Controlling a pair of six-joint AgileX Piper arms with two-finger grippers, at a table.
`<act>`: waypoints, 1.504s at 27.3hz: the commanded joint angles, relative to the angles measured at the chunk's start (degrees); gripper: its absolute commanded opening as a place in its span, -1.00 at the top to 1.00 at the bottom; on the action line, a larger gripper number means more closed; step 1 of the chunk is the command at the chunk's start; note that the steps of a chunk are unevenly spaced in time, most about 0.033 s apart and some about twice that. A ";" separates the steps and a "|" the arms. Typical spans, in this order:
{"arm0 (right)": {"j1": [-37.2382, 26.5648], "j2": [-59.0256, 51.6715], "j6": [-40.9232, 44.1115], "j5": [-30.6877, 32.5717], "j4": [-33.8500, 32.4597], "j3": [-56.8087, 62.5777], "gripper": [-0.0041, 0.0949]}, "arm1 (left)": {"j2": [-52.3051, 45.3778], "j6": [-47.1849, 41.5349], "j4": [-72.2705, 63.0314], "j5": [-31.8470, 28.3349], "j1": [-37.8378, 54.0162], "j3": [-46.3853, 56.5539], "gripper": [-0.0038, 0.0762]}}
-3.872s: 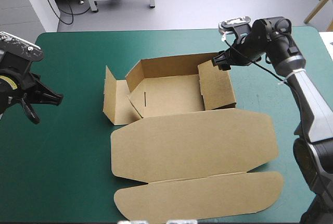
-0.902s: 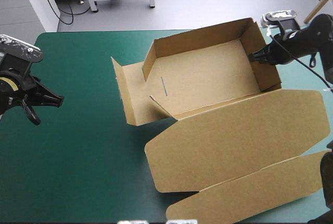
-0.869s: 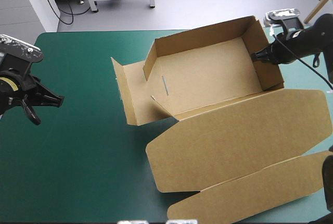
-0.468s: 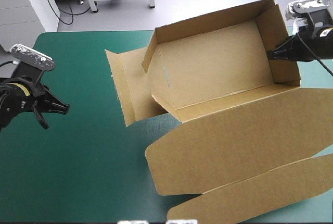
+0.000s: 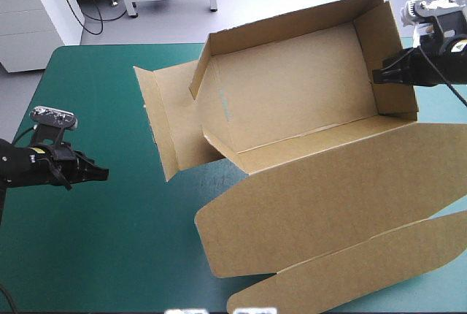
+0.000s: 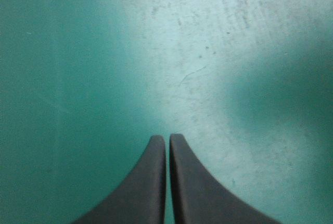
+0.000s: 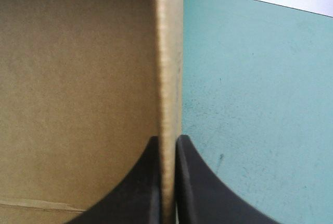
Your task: Fold the box
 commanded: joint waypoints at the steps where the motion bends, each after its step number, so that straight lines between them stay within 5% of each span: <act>1: -0.41 -2.04 -0.18 -2.43 4.19 -1.48 0.96 | -0.08 9.91 -17.23 -6.66 4.01 5.02 0.86; 5: -0.41 -2.04 -0.18 -2.43 4.19 -1.48 0.96 | 1.35 20.25 -28.10 -10.25 4.63 12.09 0.86; 10: -0.41 -2.04 -0.27 -2.43 4.62 -1.48 0.96 | 3.76 22.80 -36.15 -11.32 4.52 16.80 0.87; 16: -0.41 -2.04 -0.27 -2.43 4.62 -1.38 0.96 | 7.86 31.07 -52.31 -2.37 4.52 16.81 0.75; 22: -0.41 -2.04 -0.40 -2.43 5.01 -0.39 0.96 | 11.19 40.05 -66.77 10.32 4.52 16.81 0.13; 28: -0.29 -2.04 -1.01 -2.43 7.51 -0.39 0.96 | 11.36 42.00 -74.07 14.98 2.85 16.69 -0.68; 41: -0.29 -1.17 -0.60 -2.43 6.68 -0.39 0.95 | 11.15 40.35 -78.31 14.98 -8.11 8.75 -0.69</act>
